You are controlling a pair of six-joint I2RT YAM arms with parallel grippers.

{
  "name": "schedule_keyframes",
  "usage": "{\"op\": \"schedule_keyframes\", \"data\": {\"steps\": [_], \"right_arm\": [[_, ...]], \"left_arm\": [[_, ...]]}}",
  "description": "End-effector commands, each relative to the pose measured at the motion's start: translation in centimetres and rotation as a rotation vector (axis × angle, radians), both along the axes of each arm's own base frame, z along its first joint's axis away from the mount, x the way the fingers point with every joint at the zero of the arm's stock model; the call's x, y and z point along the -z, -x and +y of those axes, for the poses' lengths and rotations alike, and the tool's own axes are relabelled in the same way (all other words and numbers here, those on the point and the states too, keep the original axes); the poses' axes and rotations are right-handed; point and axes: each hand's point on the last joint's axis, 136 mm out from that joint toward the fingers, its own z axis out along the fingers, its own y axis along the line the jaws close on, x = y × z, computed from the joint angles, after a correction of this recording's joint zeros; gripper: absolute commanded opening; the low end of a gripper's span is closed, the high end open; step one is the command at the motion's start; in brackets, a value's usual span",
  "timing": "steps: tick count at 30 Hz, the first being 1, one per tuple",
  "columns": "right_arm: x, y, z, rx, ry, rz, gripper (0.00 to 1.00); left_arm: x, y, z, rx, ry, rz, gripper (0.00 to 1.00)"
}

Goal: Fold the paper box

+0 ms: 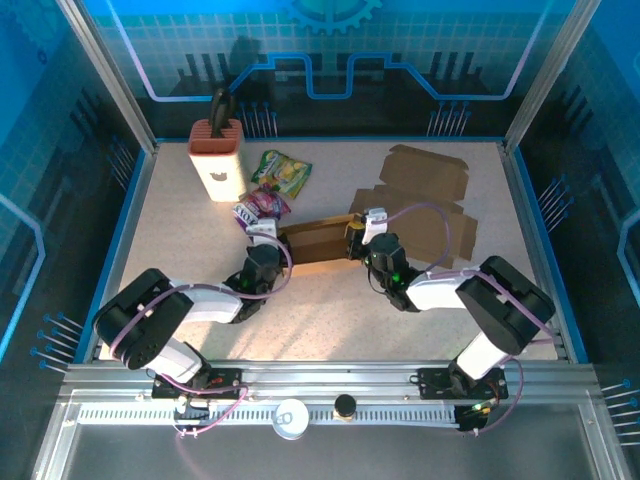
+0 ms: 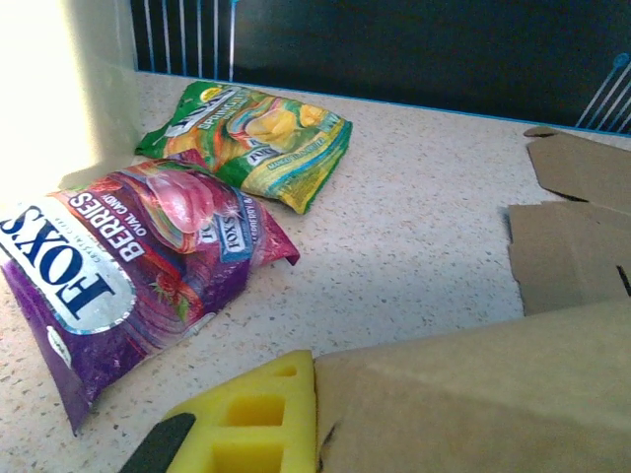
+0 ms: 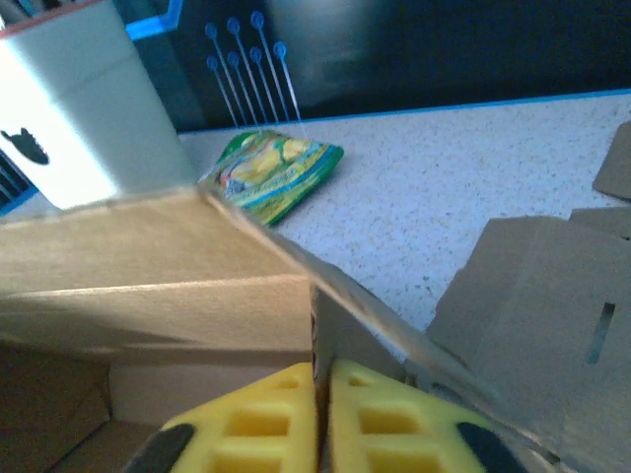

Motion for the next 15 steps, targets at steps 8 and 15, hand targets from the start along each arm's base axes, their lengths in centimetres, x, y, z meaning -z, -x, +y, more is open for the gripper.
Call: {"op": "schedule_keyframes", "data": {"steps": [8, 15], "right_arm": [[1.0, 5.4, 0.9, -0.095, -0.018, 0.437, 0.61], [-0.2, 8.1, 0.3, -0.117, -0.115, 0.542, 0.75]], "left_arm": [[-1.5, 1.6, -3.7, 0.118, 0.018, -0.062, 0.0], [-0.7, 2.3, -3.5, 0.079, -0.016, -0.064, 0.0]]}}
